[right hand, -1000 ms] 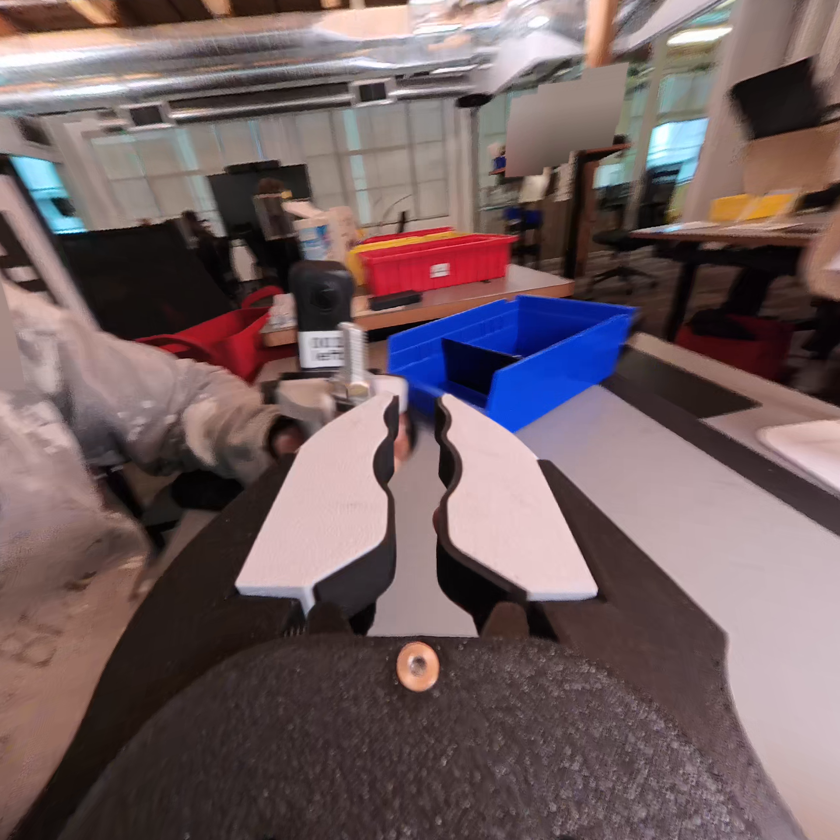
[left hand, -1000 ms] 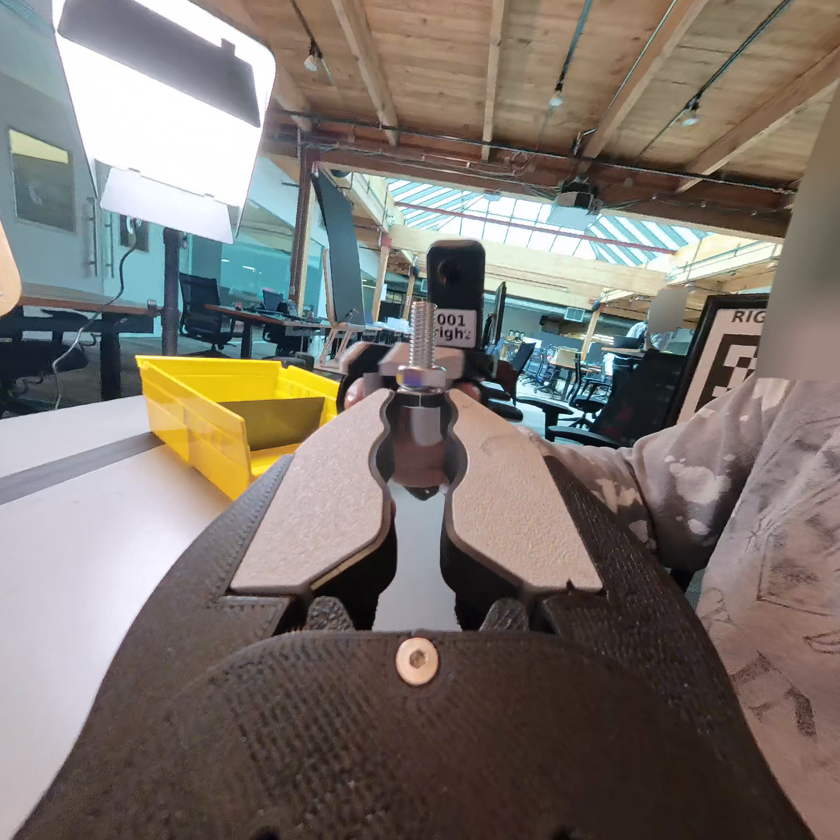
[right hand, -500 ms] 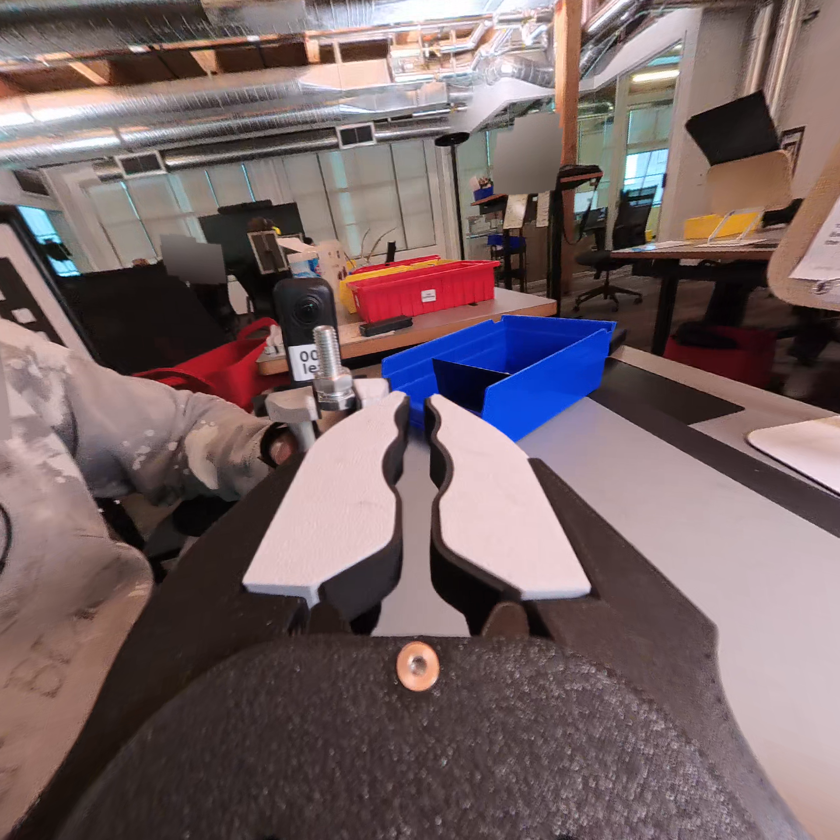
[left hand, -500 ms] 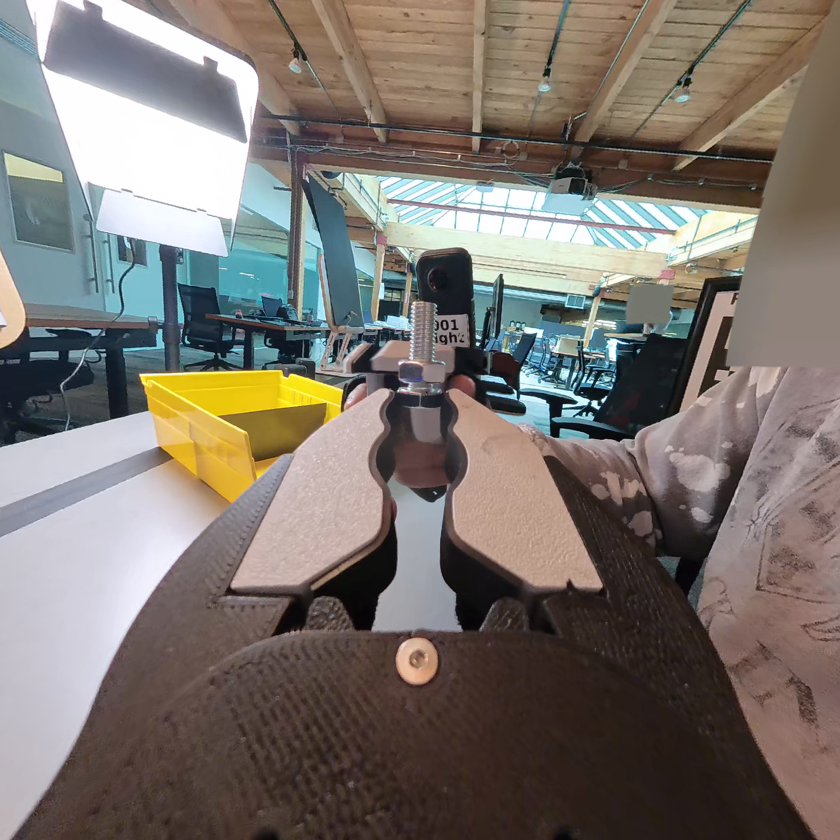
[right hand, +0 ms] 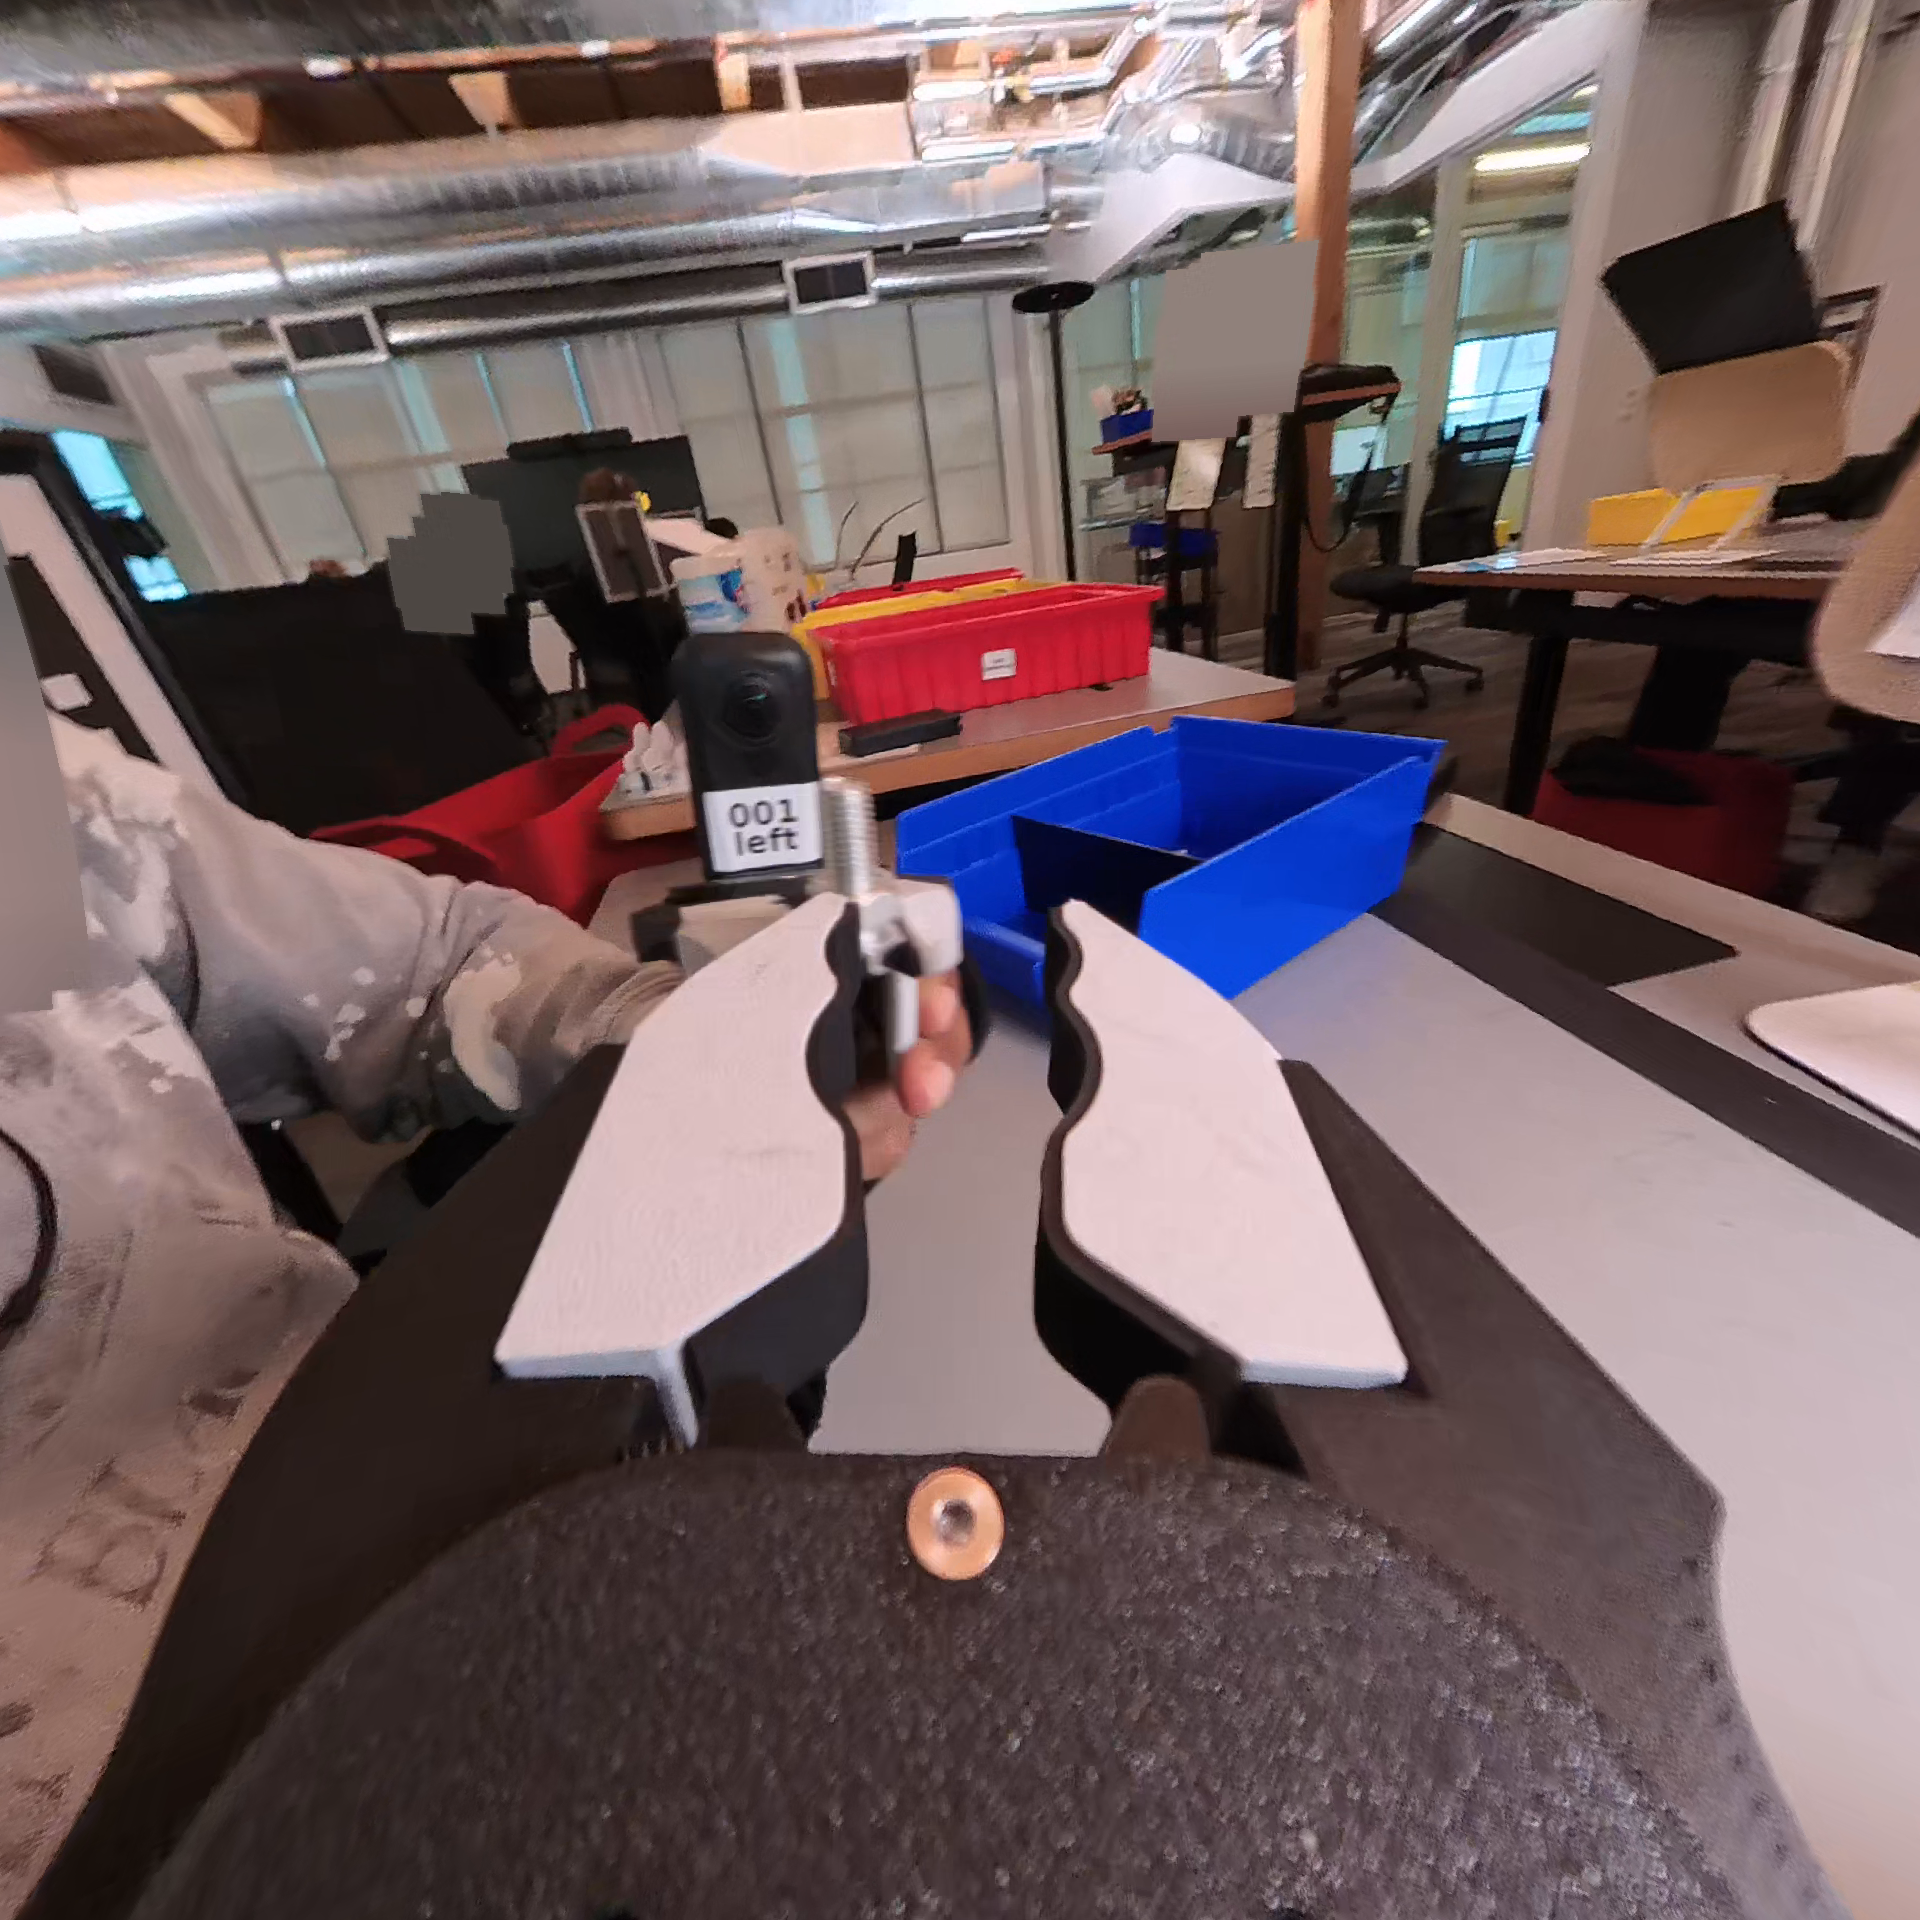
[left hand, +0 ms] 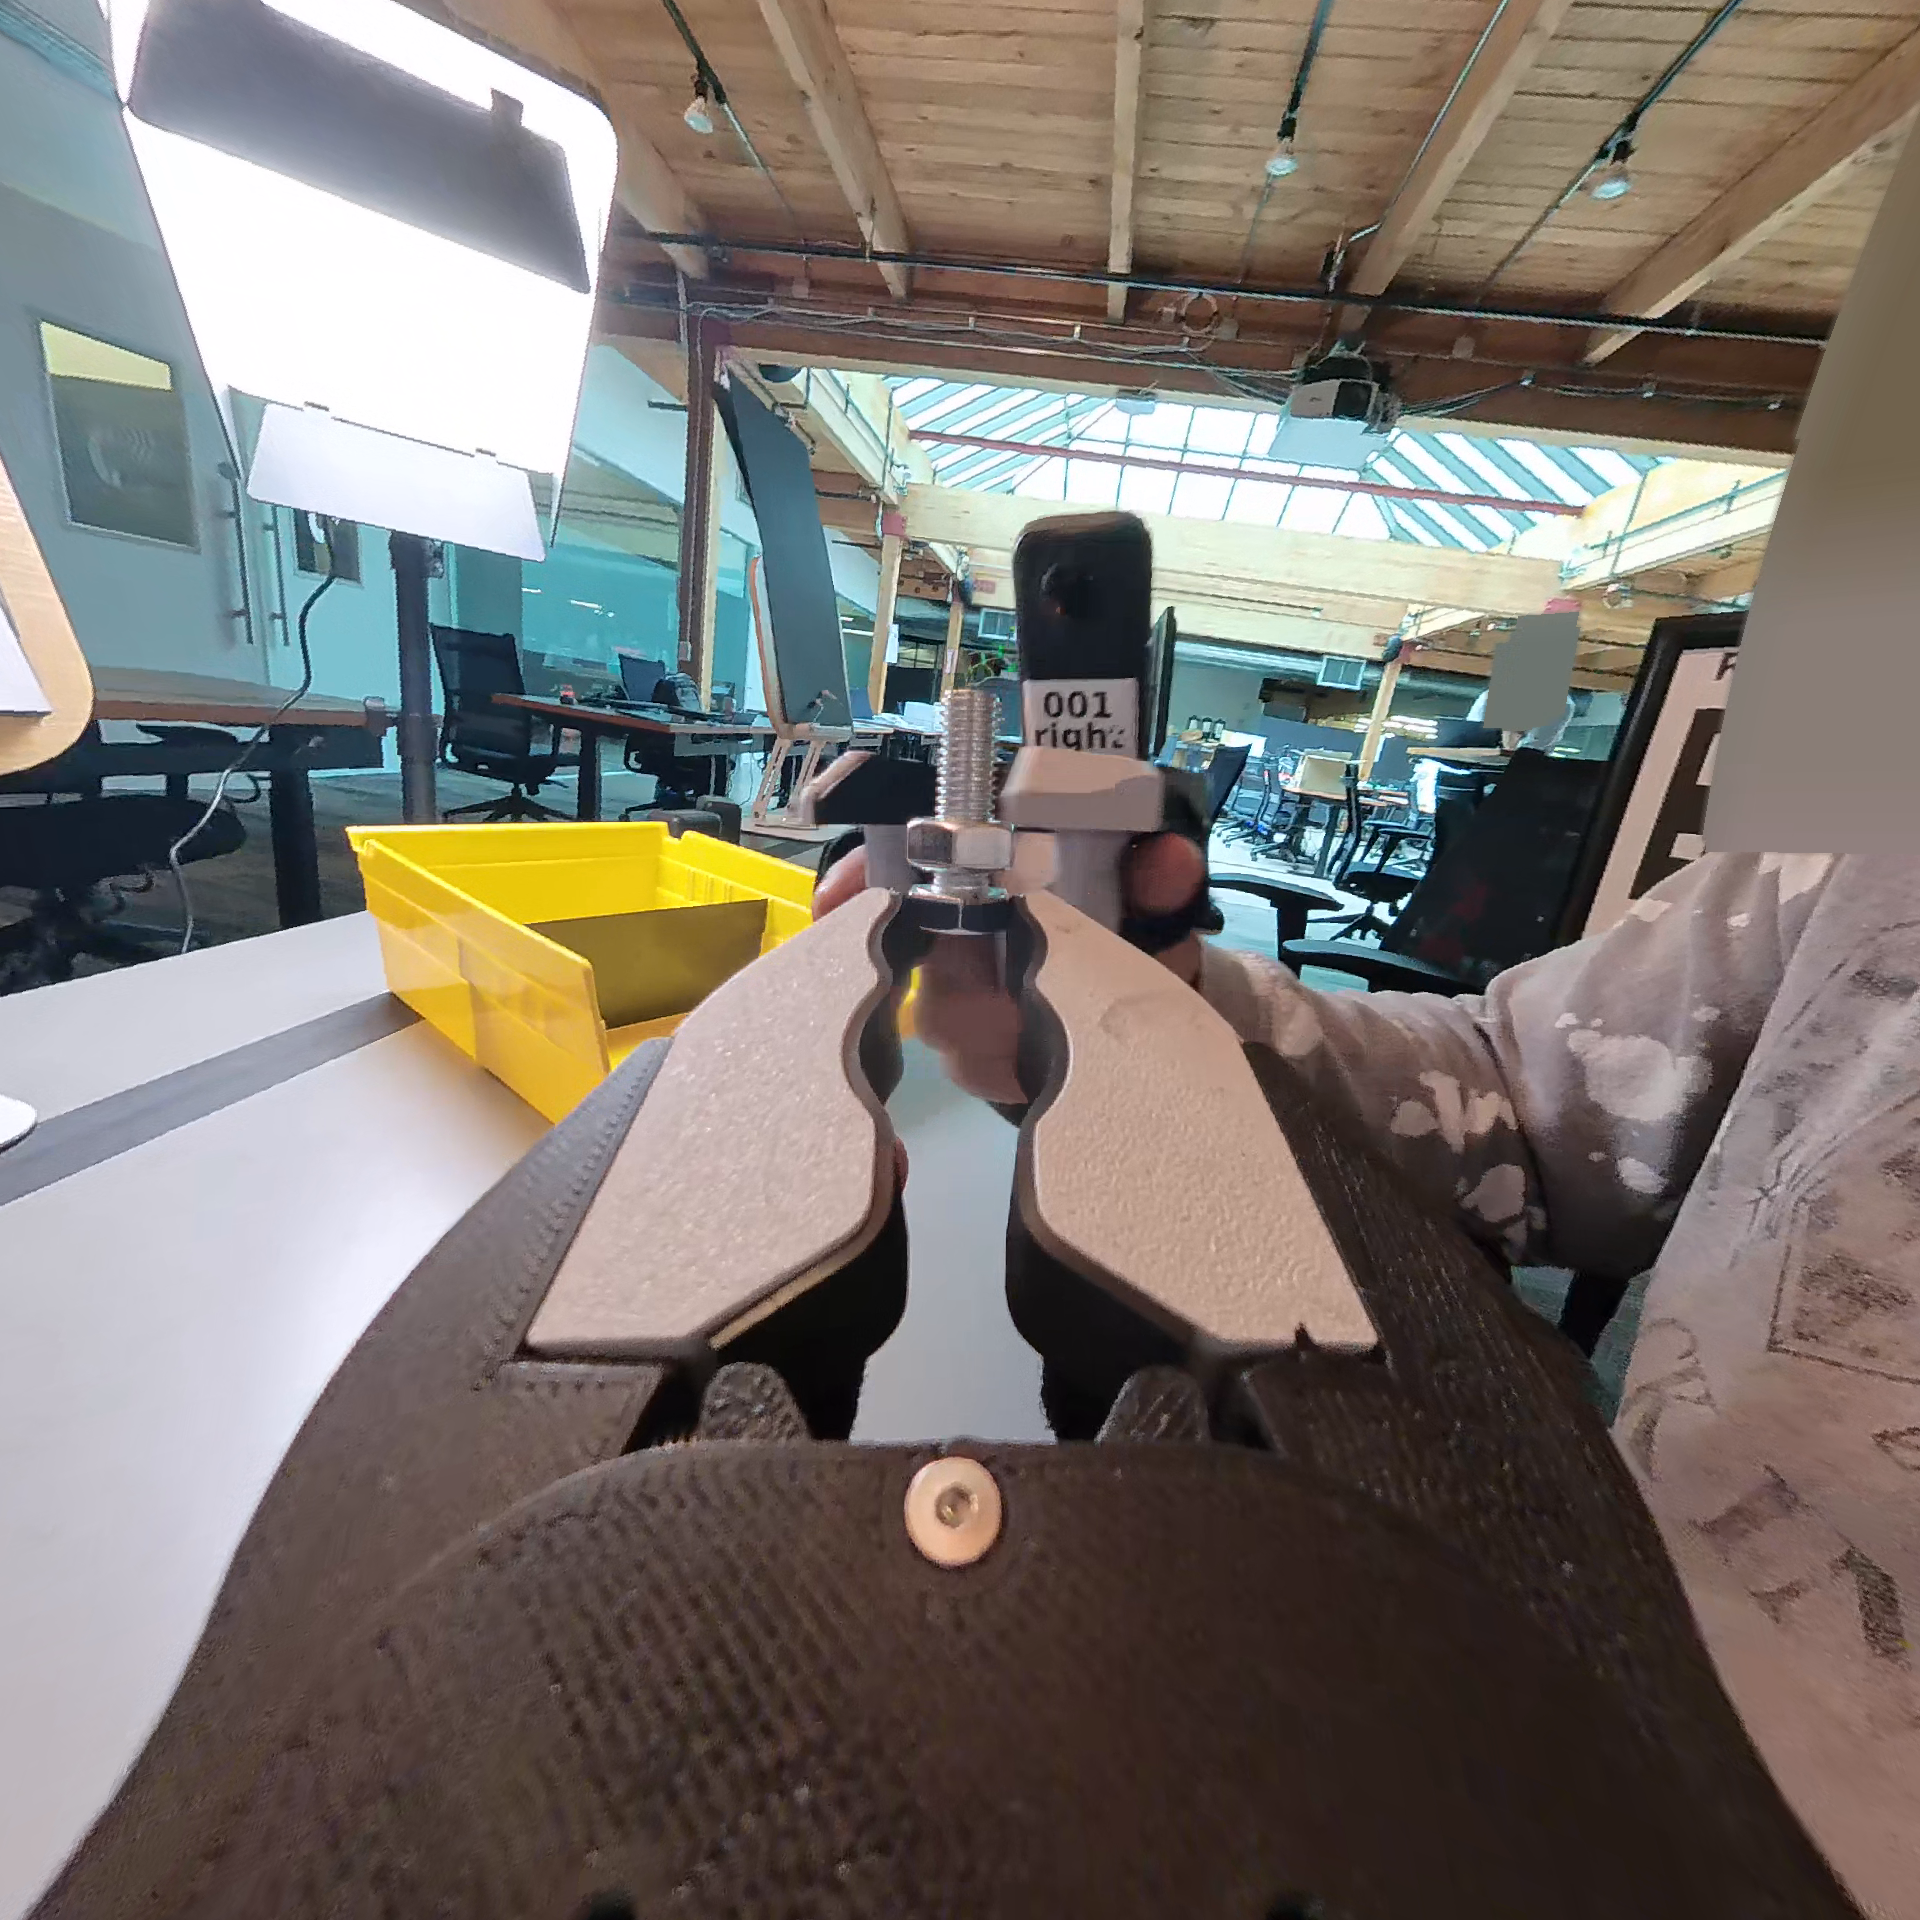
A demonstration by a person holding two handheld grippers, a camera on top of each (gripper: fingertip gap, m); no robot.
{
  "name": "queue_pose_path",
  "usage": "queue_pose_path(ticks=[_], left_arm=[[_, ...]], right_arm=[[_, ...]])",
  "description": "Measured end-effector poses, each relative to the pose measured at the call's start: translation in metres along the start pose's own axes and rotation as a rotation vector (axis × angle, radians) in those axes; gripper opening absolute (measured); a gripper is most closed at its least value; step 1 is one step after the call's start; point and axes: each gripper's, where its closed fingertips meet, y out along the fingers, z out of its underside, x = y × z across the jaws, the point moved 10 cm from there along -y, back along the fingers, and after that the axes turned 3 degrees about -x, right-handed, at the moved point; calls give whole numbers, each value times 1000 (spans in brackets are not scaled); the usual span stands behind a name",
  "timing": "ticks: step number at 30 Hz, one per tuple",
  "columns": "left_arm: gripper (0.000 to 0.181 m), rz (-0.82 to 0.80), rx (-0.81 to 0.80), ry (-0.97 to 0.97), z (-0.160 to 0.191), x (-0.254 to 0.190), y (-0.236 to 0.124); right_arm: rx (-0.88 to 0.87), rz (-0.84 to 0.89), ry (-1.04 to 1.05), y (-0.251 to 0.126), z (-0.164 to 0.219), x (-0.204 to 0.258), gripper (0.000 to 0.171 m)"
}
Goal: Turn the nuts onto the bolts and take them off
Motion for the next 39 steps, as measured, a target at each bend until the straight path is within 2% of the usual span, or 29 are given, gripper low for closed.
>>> queue_pose_path(ticks=[2,5,6,7,12,16,17,18,20,24,28,29,31,37,39], left_arm=[[19,-8,9,6,2,-1,1],[18,-14,0,1,0,-1,0],[18,8,-16,-10,-2,0,-1],[18,-1,-17,-7,-4,1,-2],[18,-7,-3,5,-1,0,0],[18,-11,-7,-2,-2,0,-1],[18,9,-24,-7,-4,0,-2],[18,6,-22,2,-6,0,-2],[18,4,-21,17,-7,-1,-1],[18,-12,-6,2,-1,0,-1],[18,-18,-8,8,-3,-1,0],[18,1,-23,4,-5,-1,-2],[18,-9,-26,22,-7,-1,-2],[18,-20,-7,16,-3,0,-1],[18,-14,-5,24,-4,-2,0]], right_arm=[[26,-34,-4,9,2,9,39],[35,-12,-11,10,2,5,37],[26,40,8,5,1,0,19],[2,86,2,1,0,-6,19],[17,17,-8,6,-1,6,35],[34,-1,4,12,1,6,38],[22,54,22,7,0,0,19],[-6,102,14,2,-1,-6,17],[-15,95,20,-4,-4,-8,23],[16,-6,-4,9,-3,9,39],[31,2,-1,12,1,7,39],[20,38,27,9,0,2,21],[-20,106,20,0,-2,-6,14],[19,-8,1,11,-1,10,40],[41,-6,-9,15,1,12,40]])
